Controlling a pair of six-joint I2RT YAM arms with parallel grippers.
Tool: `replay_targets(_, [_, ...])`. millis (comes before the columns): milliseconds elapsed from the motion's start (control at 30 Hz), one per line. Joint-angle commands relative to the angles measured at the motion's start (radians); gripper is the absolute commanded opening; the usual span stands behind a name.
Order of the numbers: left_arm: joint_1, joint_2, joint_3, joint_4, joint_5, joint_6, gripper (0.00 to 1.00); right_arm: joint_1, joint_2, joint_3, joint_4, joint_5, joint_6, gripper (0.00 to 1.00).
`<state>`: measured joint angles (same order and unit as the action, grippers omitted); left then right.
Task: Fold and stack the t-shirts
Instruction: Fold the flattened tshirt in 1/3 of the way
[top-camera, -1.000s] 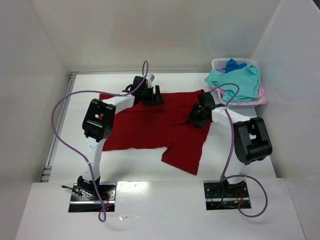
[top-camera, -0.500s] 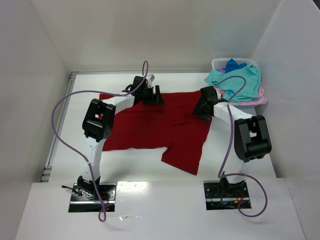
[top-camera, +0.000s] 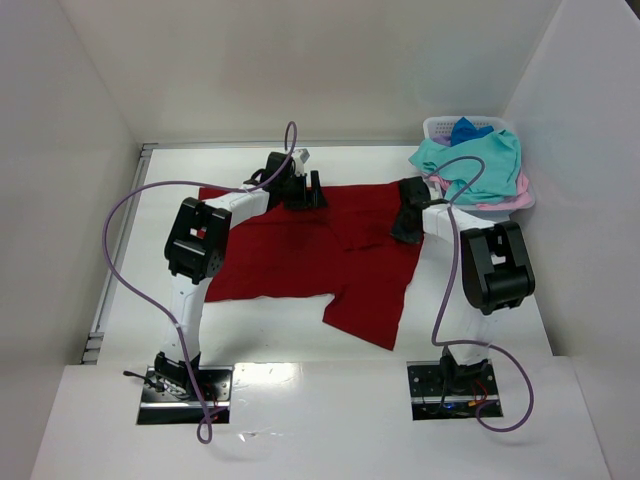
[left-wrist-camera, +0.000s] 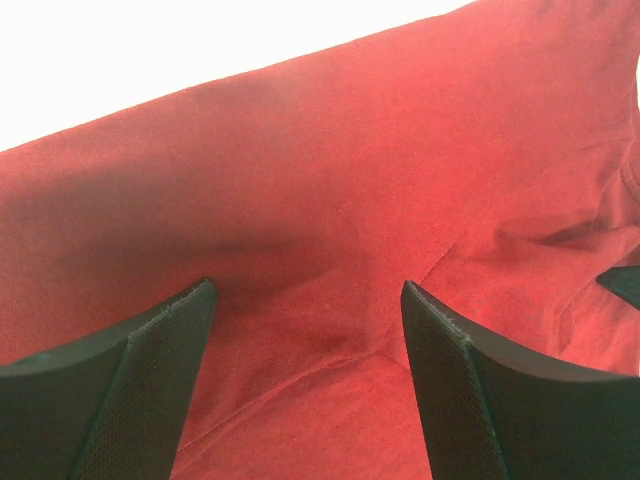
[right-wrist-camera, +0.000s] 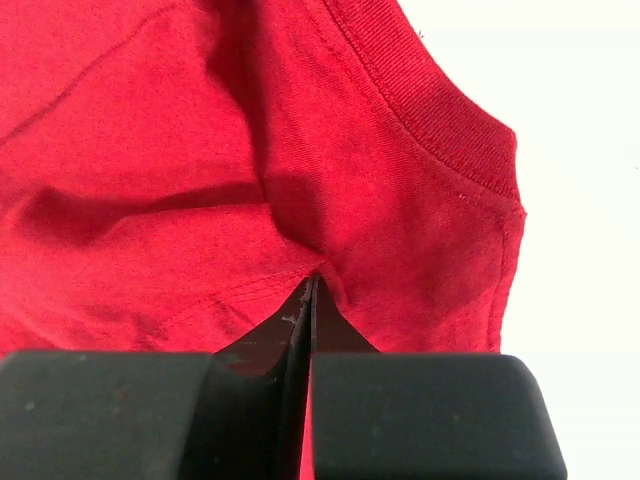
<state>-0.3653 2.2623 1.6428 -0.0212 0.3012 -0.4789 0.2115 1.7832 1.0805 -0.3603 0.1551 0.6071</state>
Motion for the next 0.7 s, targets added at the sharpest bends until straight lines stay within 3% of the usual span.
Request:
replay_targets(0, [0.009,0.062,-0.001,-0.037,-0.019,0.005,0.84,-0.003,0.013,0.021,-0.003,0.037,-0.001,0.00])
replay_targets(533, [0.009,0.062,0.008,-0.046,-0.019,0.005,0.84,-0.012,-0.070,-0.030,-0.074,0.066,-0.010,0.00])
replay_targets(567, [0.009,0.062,0.008,-0.046,-0.019,0.005,0.84,-0.012,-0.070,-0.021,-0.074,0.066,-0.020,0.04])
replay_targets(600, [0.009,0.062,0.008,-0.046,-0.019,0.014,0.84,-0.012,-0.083,-0.008,-0.074,0.066,-0.029,0.15])
replay_targets(667, [0.009,0.062,-0.001,-0.046,-0.019,0.014,0.84,-0.024,-0.084,0.047,-0.074,0.066,-0.038,0.22])
